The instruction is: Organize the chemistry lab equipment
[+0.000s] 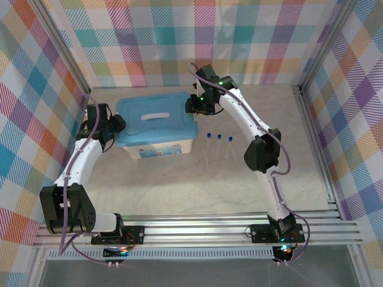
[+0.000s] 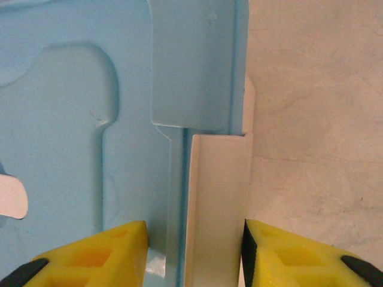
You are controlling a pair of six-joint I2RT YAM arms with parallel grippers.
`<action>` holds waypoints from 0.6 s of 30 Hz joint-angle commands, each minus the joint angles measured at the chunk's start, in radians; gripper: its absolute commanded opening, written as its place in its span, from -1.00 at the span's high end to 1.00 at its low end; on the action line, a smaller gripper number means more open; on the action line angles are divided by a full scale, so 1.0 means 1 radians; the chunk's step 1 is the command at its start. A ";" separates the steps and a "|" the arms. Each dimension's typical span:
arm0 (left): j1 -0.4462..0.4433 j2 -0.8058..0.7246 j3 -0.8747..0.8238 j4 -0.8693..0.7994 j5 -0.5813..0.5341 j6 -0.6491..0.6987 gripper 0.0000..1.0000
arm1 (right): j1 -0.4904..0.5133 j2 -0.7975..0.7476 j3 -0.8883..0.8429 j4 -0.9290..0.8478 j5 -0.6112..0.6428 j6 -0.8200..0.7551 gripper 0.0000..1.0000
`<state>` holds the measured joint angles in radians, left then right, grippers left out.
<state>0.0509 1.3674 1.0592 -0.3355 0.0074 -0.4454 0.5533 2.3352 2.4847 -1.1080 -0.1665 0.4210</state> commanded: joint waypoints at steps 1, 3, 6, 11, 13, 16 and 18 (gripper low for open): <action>-0.074 0.045 -0.003 -0.016 0.123 -0.021 0.15 | 0.089 0.042 0.049 -0.006 -0.078 -0.031 0.18; -0.080 0.051 0.000 -0.012 0.121 -0.025 0.15 | 0.093 0.046 0.050 -0.016 -0.054 -0.040 0.25; -0.086 0.064 0.004 -0.007 0.121 -0.029 0.15 | 0.096 0.047 0.051 -0.021 -0.027 -0.047 0.35; -0.094 0.086 0.002 0.018 0.128 -0.051 0.15 | 0.094 0.055 0.052 -0.009 -0.007 -0.048 0.44; -0.099 0.103 0.007 0.026 0.131 -0.055 0.15 | 0.091 0.061 0.058 -0.003 0.001 -0.046 0.44; -0.111 0.136 0.021 0.032 0.138 -0.058 0.15 | 0.080 0.068 0.057 0.011 -0.003 -0.040 0.43; -0.123 0.158 0.030 0.039 0.147 -0.058 0.15 | 0.068 0.072 0.058 0.016 -0.004 -0.035 0.43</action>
<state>0.0261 1.4475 1.0988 -0.2600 -0.0360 -0.4591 0.5697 2.3474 2.5267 -1.1286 -0.0528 0.4023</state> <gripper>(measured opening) 0.425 0.285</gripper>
